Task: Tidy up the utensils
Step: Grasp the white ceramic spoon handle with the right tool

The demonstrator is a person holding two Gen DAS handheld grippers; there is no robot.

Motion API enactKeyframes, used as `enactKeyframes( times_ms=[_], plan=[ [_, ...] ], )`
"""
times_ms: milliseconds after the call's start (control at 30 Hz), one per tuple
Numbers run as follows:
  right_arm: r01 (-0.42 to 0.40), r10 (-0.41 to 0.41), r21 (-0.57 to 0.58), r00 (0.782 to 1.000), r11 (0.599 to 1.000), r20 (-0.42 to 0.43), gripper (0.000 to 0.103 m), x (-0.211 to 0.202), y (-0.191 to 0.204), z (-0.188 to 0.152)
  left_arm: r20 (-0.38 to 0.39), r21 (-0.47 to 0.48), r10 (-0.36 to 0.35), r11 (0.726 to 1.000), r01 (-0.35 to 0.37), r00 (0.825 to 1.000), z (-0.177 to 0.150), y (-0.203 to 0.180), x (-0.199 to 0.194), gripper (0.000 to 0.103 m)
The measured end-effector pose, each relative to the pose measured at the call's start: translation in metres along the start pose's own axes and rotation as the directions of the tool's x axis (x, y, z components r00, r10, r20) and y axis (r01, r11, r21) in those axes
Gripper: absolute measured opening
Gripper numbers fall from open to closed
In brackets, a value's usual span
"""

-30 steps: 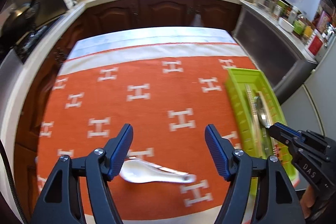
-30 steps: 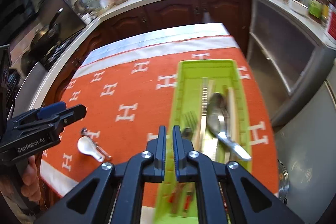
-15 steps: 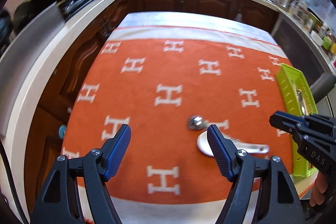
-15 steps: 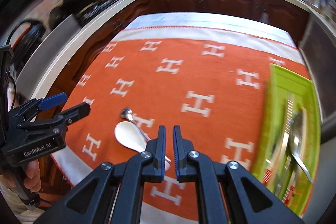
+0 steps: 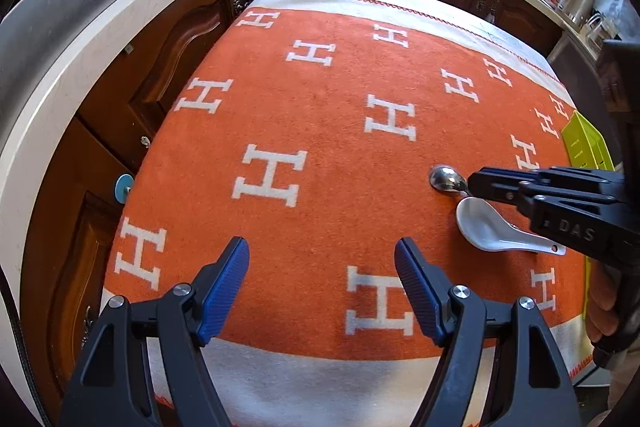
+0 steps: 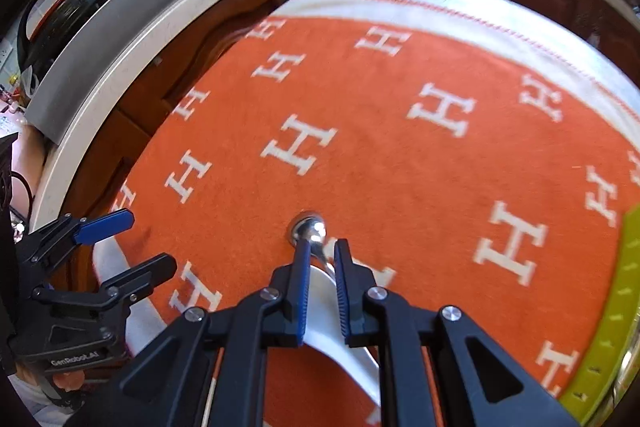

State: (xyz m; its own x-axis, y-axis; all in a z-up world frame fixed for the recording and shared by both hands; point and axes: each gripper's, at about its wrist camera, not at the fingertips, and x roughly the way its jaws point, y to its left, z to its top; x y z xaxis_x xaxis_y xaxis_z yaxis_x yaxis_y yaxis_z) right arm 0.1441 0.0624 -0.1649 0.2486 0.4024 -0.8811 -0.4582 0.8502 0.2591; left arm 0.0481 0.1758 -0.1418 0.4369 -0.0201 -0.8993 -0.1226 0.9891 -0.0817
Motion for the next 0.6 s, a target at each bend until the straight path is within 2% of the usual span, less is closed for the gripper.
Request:
enactKeyframes(
  times_ms=[167,267,433,600],
  plan=[
    [-0.058,0.058,-0.001,0.997,0.998,-0.051,0.017,0.019,-0.005,0.005,-0.014,-0.020,-0.015,1.000,0.015,1.000,0.001,0.006,0.006,0.073],
    [-0.066,0.063,-0.050,0.997,0.997,-0.053,0.017,0.021,0.000,0.006,-0.028,-0.032,-0.026,0.999,0.025,0.999,0.001,0.010,0.011,0.073],
    [-0.033,0.025,-0.134,0.998,0.990,-0.064,0.015,0.022,0.011,0.007,-0.037,-0.034,-0.033,0.999,0.031,0.999,0.001,0.009,0.014,0.073],
    [0.035,-0.039,-0.224,0.999,0.974,-0.014,0.010,0.015,0.025,-0.001,-0.032,-0.024,-0.031,0.999,0.030,0.999,0.001,0.006,0.013,0.073]
  ],
)
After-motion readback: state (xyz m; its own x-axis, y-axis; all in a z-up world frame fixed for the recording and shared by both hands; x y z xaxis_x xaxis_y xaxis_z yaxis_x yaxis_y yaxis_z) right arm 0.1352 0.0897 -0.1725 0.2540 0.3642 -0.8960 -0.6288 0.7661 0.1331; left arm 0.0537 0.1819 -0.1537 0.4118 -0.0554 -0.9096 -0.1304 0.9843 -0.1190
